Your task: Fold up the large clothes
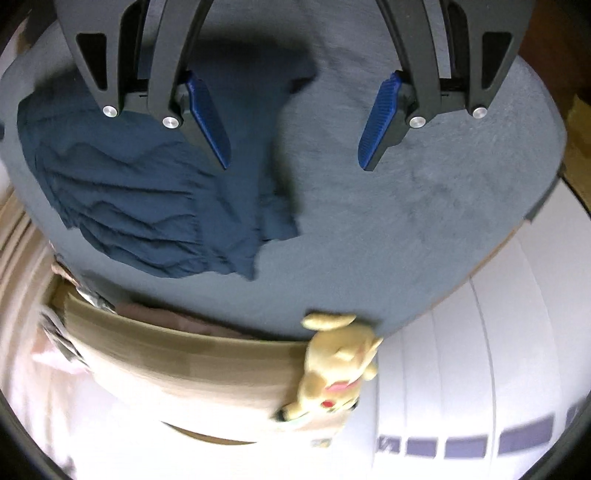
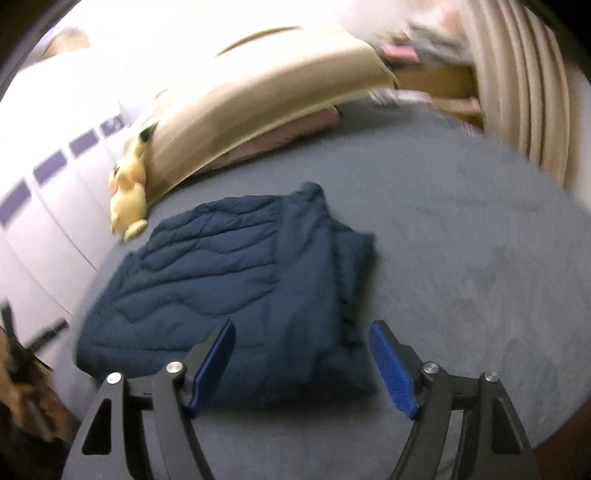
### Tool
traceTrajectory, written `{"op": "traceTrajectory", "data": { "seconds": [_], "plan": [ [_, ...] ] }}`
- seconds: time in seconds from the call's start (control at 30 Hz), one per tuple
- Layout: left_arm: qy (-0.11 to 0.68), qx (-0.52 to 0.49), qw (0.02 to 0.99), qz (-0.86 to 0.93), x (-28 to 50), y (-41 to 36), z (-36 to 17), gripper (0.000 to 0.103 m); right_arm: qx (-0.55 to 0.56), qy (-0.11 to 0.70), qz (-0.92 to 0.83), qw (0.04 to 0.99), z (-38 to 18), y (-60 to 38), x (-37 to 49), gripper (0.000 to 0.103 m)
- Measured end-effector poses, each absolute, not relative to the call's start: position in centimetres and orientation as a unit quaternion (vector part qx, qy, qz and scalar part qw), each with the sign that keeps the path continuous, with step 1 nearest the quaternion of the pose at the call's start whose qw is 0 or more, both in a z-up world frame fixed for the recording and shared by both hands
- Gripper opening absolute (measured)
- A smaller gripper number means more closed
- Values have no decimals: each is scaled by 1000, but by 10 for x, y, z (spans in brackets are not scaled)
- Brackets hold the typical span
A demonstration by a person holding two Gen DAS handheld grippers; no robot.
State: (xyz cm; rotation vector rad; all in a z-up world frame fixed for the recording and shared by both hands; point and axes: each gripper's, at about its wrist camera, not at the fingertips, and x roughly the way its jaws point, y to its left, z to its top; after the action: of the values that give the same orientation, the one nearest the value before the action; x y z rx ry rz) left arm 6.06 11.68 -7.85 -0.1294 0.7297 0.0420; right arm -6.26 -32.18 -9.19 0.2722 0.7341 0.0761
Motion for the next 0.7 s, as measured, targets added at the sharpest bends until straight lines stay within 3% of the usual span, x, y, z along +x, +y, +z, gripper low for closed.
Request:
{"op": "traceTrajectory", "data": {
  "seconds": [0.23,0.37,0.53,0.7],
  "plan": [
    [298,31,954,9,47,41,-88,72,69,336,38,939,-108,-252,-45,78],
    [344,86,934,35,65,27,-126,73,20,358,15,933,-137,-233,-31,81],
    [345,82,935,33,65,32,-127,73,27,376,19,926,-138,-237,-23,85],
    [333,8,943,-21,74,63,-93,76,104,355,55,928,-93,-278,-19,85]
  ]
}}
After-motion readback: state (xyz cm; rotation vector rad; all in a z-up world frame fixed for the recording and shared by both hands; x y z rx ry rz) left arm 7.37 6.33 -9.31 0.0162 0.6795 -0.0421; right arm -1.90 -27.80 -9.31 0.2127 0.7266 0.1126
